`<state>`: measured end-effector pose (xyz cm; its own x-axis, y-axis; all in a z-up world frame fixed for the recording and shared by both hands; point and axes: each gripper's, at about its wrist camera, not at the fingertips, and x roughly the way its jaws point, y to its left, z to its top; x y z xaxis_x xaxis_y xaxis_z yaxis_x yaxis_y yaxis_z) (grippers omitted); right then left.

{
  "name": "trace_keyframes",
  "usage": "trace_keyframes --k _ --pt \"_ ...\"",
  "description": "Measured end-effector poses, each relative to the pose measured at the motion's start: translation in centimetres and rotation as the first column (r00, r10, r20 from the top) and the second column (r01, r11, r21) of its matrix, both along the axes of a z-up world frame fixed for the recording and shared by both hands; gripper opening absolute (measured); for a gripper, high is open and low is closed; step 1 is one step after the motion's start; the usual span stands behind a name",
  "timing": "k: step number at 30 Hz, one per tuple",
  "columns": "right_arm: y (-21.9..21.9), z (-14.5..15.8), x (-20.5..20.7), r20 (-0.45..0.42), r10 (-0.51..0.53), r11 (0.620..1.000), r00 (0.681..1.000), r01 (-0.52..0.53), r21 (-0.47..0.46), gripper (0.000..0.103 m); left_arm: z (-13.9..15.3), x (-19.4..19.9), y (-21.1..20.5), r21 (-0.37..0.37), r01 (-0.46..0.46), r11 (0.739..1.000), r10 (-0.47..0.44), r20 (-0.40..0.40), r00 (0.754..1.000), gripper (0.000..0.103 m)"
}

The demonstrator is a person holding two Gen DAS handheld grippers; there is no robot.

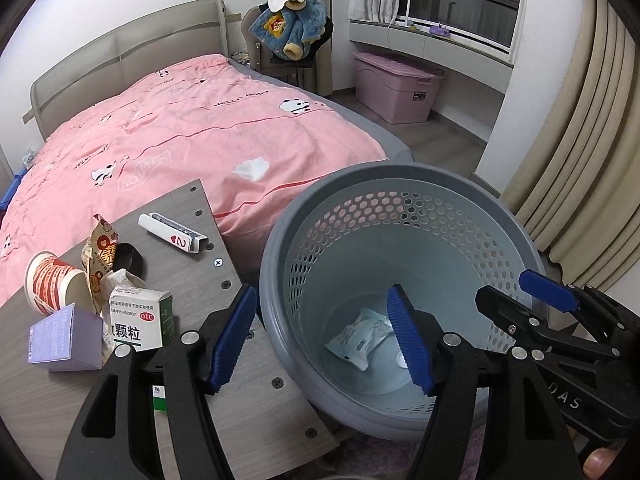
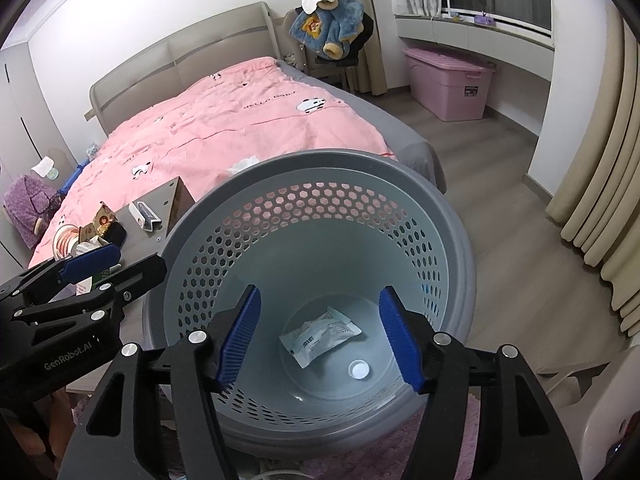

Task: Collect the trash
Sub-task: 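Withdraw both grippers from the basket back toward the table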

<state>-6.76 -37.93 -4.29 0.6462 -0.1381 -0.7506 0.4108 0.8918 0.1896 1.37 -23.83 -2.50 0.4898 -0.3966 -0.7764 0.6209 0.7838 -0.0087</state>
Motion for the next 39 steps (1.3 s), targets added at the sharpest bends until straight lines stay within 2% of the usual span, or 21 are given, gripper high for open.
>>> trace_keyframes --k 16,28,39 --pt "0.8 0.6 -0.1 0.012 0.013 1.0 1.0 -0.013 0.003 0.062 0.7 -0.2 1.4 -0.006 -0.026 1.0 0.026 0.009 1.0 0.065" --pt "1.9 1.8 -0.5 0.042 0.022 1.0 0.999 -0.021 -0.014 0.071 1.7 -0.6 3.1 -0.029 -0.044 0.999 0.045 0.025 0.999 0.067" --pt "4.1 2.6 -0.6 0.058 0.057 0.998 0.997 -0.056 -0.033 0.075 2.3 -1.2 5.7 -0.054 -0.082 0.995 0.084 0.043 0.996 0.07"
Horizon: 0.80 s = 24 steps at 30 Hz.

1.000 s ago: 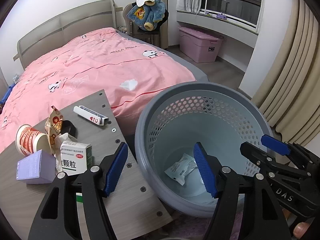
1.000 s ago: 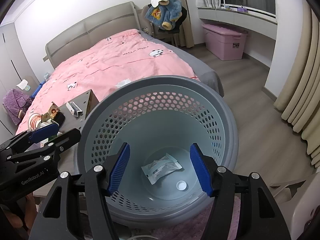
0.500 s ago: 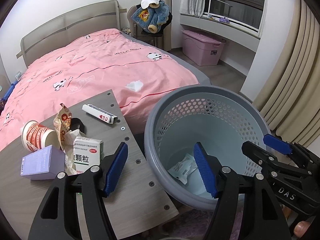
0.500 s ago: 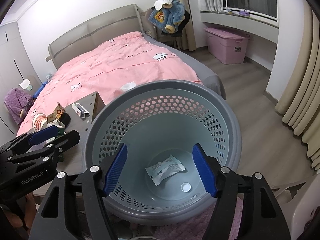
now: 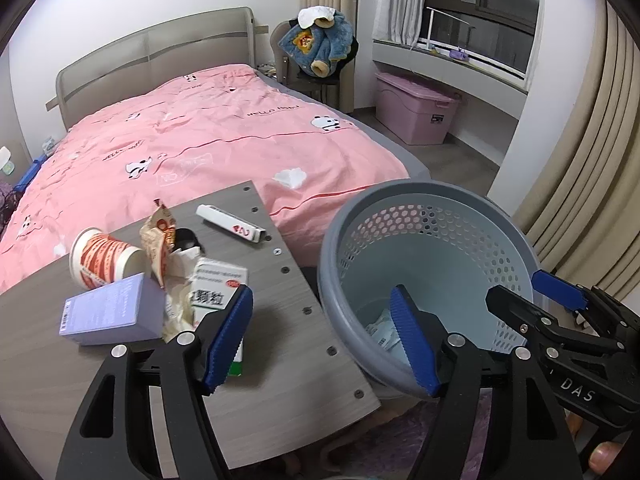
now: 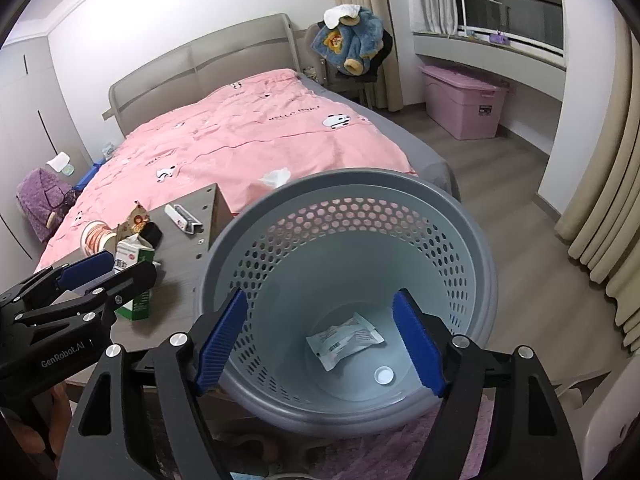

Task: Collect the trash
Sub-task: 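Withdraw both grippers from the basket back toward the table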

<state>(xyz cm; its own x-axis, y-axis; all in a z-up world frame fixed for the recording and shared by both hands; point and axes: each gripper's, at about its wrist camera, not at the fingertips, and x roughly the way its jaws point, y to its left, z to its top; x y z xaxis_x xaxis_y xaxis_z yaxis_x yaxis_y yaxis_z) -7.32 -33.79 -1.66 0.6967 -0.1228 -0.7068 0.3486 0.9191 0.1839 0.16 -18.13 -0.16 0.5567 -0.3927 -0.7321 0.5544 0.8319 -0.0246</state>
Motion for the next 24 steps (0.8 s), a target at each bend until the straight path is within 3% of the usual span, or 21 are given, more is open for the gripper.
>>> trace_keyframes --k 14,24 --pt "3.7 0.9 -0.1 0.026 0.062 0.998 0.998 -0.061 -0.019 0.084 0.8 -0.8 4.4 -0.031 -0.072 0.997 0.073 0.021 0.997 0.071" --pt "6.7 0.2 0.9 0.021 0.144 0.989 0.989 -0.144 0.007 0.085 0.6 -1.0 8.8 -0.025 -0.182 0.983 0.183 0.019 0.983 0.073"
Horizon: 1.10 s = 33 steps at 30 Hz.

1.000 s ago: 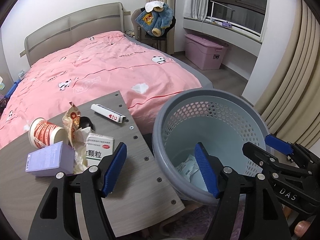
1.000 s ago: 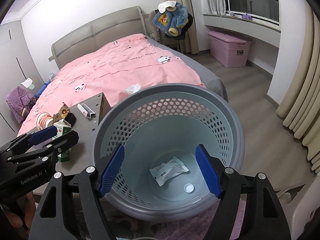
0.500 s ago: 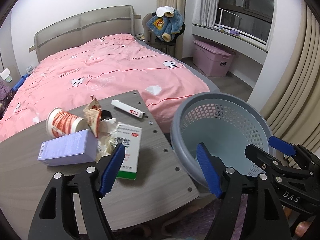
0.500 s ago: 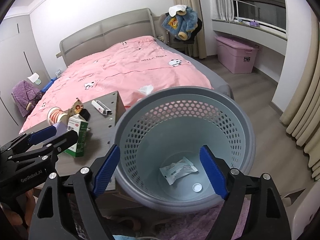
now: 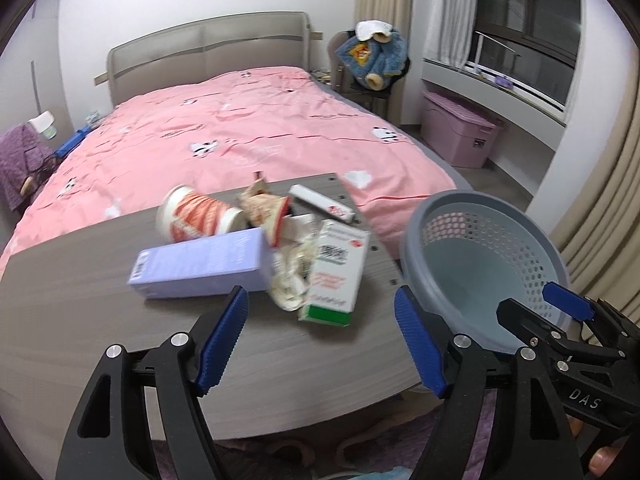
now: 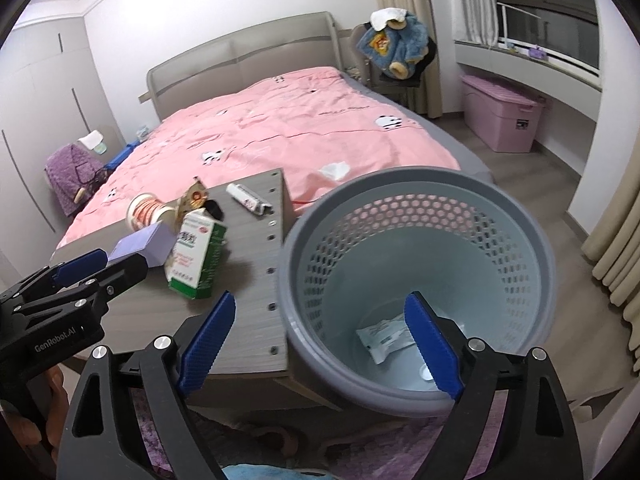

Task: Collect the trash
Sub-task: 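Withdraw both grippers from the basket back toward the table, then grasp the white-green medicine box with the right gripper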

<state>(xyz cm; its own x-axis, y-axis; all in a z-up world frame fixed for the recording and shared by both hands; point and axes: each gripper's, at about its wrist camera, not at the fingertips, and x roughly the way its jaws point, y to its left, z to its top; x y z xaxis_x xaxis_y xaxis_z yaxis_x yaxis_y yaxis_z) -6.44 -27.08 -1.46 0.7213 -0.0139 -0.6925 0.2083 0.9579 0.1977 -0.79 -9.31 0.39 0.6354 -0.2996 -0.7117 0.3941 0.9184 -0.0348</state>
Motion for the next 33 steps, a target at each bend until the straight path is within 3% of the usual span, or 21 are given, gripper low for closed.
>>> trace_keyframes --k 18,33 --pt "6.3 -0.5 5.0 -0.017 0.162 0.987 0.987 -0.161 0.011 0.086 -1.6 1.8 8.4 0.022 -0.214 0.977 0.213 0.004 0.977 0.073" --pt "7.8 -2.9 10.0 -0.085 0.152 0.988 0.985 -0.149 0.047 0.086 -2.5 3.0 9.7 0.016 -0.241 0.97 0.241 -0.023 0.97 0.073"
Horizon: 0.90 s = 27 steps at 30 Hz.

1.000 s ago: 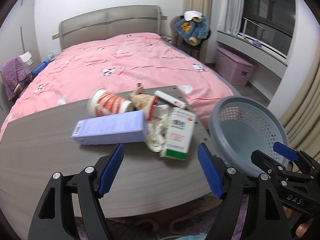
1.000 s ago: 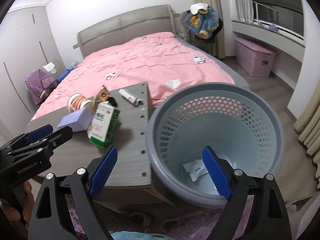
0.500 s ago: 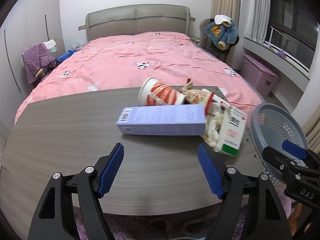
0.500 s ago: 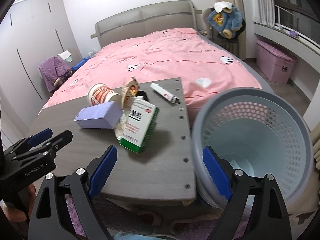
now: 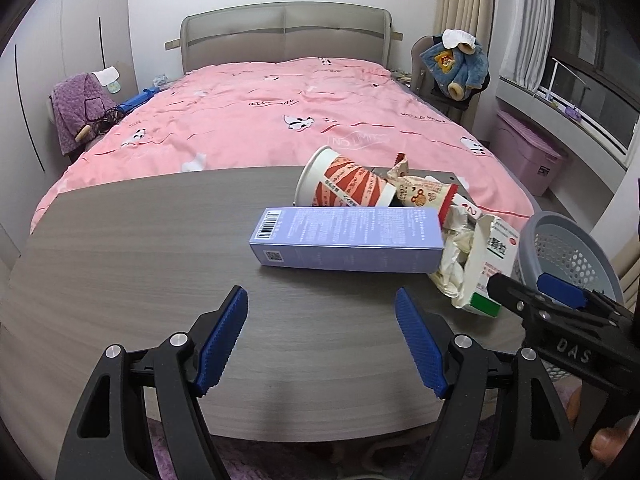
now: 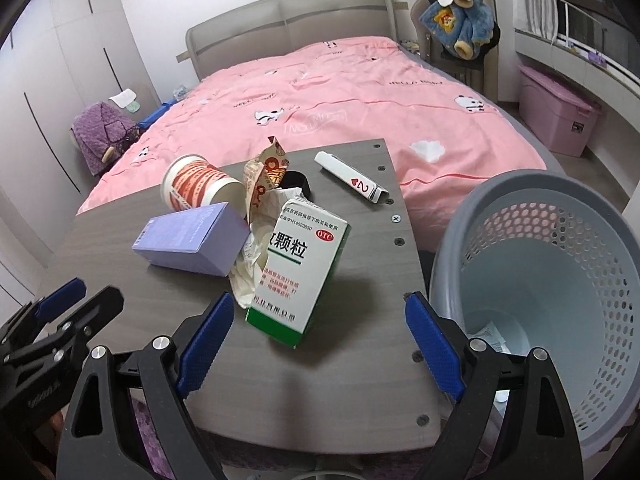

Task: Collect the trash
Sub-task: 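Grasp the white-green medicine box with the right gripper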

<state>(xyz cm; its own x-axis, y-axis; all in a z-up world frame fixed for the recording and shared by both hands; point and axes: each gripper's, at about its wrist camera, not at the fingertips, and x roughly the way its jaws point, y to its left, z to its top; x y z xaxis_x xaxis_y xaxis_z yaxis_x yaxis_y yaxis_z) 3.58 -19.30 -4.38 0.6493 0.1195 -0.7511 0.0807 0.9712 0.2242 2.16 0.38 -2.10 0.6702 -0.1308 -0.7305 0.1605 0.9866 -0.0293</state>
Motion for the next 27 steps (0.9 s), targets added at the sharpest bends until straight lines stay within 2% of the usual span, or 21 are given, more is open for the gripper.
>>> trace_keyframes --k 6,12,18,22,27 --pt "0.3 -0.4 1.2 -0.018 -0.007 1.0 1.0 0.007 0.001 0.085 -0.2 0.4 0.2 -0.008 -0.004 1.0 0.004 -0.009 1.0 0.073" --pt "0.2 -0.9 2.2 -0.04 -0.016 1.0 0.999 0.016 0.023 0.081 -0.5 0.6 0.3 -0.013 -0.003 1.0 0.002 -0.017 1.0 0.073" --pt "0.0 -1.4 2.6 -0.051 0.004 0.998 0.999 -0.001 0.064 0.064 -0.5 0.6 0.4 -0.013 0.0 1.0 -0.001 -0.017 1.0 0.073" --pt "0.2 -1.3 2.5 -0.05 0.016 0.998 0.999 -0.013 0.06 0.046 -0.4 0.6 0.2 -0.008 0.003 1.0 -0.003 -0.013 1.0 0.073" --pt "-0.1 -1.2 1.9 -0.042 0.018 0.997 0.999 -0.015 0.078 0.045 -0.4 0.6 -0.2 -0.006 0.009 1.0 -0.01 -0.016 1.0 0.073"
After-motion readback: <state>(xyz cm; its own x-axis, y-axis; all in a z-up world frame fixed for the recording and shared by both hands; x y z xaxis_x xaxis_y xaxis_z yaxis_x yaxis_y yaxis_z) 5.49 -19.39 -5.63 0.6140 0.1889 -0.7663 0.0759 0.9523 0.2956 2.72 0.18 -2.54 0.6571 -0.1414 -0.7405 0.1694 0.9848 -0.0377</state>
